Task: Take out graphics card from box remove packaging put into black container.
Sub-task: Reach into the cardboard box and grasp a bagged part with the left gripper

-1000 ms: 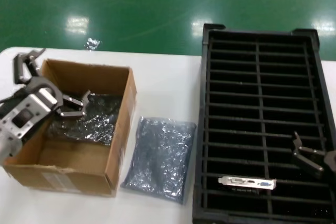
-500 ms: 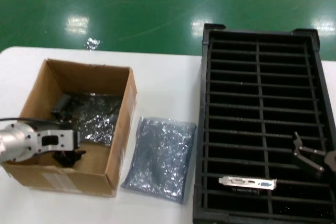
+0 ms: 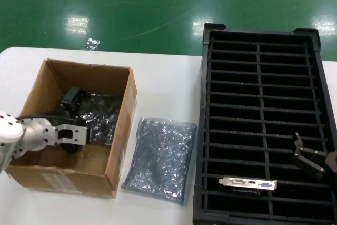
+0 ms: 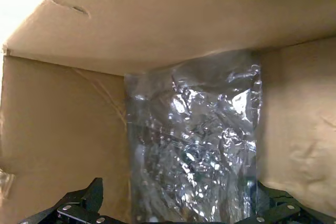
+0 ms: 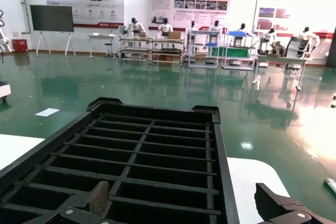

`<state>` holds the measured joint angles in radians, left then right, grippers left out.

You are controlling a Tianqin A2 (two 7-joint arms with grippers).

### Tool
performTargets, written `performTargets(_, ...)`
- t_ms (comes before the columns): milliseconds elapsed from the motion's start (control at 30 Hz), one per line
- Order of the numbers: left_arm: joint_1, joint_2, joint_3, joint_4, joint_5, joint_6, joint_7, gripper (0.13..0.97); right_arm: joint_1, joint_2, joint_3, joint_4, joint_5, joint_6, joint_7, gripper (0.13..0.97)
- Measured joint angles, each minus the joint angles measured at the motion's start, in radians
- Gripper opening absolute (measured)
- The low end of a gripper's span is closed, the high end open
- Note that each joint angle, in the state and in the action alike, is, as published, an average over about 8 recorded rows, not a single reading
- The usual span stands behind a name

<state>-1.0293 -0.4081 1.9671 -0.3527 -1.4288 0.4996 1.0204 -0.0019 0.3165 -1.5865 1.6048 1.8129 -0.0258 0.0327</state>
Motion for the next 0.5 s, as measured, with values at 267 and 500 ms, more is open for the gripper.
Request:
performTargets(267,-0.023,0.032,-0.106,0.089,-0.102,-0.032,0.249,0.925,0.000,0.000,0.000,0.000,0.000,0.000,0.000,0.966)
performTargets(500,0.030,0.004,-0.099,-0.014,-0.085,-0.028,0.194,0.841,0.000,0.000,0.000,0.000,0.000,0.000,0.000,0.966)
